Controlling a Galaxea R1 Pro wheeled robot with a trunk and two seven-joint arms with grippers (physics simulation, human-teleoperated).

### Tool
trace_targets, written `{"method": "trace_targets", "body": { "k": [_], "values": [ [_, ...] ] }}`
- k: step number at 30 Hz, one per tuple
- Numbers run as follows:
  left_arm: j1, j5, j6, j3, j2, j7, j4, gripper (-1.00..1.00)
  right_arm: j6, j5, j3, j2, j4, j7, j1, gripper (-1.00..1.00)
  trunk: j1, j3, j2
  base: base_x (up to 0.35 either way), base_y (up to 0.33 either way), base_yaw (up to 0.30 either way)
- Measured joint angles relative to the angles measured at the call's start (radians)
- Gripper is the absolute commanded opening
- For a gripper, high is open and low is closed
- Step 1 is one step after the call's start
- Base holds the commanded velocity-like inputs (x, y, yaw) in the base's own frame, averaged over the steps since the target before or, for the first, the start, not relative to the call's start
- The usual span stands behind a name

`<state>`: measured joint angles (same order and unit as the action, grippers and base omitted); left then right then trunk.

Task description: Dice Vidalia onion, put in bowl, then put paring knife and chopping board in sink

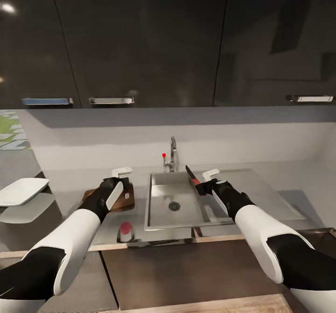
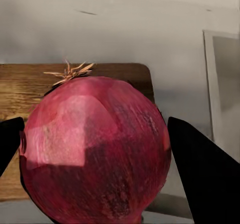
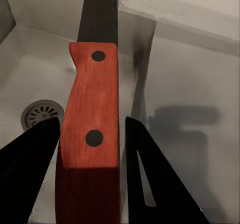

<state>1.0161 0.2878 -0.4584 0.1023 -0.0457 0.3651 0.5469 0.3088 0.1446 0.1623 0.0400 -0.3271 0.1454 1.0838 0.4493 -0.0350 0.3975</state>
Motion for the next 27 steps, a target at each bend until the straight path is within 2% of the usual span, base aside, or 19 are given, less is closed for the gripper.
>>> {"method": "trace_targets", "body": {
  "k": [12,27],
  "values": [
    [0.000,0.000,0.000,0.000,-0.001,0.000,-0.014,-1.00,0.000,0.001,0.000,0.000,0.002,0.000,0.000,-1.00,0.000,0.000,0.000,0.000,0.180,0.088],
    [0.000,0.000,0.003,0.000,-0.003,0.000,-0.054,-1.00,0.000,0.001,0.000,0.000,0.002,0.001,0.000,-1.00,0.000,-0.004,0.000,0.000,0.013,0.008]
  ]
}}
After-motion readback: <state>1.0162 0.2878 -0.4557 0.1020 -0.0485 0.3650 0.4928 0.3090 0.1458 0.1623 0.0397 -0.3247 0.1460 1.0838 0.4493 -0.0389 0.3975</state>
